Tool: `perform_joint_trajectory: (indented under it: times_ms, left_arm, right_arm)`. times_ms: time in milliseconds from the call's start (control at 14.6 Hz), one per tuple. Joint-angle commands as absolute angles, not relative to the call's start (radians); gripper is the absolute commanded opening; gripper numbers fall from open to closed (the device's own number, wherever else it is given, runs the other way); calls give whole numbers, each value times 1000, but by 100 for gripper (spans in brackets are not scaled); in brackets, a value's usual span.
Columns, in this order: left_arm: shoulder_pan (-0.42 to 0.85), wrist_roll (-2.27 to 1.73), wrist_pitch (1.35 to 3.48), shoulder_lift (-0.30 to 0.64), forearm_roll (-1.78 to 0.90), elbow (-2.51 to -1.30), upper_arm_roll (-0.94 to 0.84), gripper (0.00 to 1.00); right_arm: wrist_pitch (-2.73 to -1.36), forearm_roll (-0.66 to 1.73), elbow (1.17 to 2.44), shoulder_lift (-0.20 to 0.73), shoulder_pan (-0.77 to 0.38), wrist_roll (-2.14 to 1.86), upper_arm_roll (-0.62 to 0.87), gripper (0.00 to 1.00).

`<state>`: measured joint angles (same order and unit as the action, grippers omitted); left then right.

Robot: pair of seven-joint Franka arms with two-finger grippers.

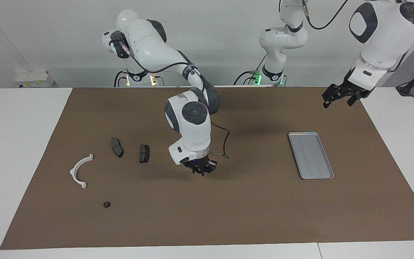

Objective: Pick bearing gear from pile to tray

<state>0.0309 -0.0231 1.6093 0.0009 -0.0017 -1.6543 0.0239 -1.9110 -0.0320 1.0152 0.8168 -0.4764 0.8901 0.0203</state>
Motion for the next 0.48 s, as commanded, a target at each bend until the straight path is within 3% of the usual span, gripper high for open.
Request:
perform_joint_trajectory:
  times_ms: [0,412]
  left_arm:
    - [29,-26,1614,-23,11,-1674,20,100]
    - [29,-26,1614,-23,12,-1674,20,100]
  right_arm:
    - [-1953,-18,997,848,-524,1006,9,0]
    - [-2031,-18,999,913,-635,1230,-35,0]
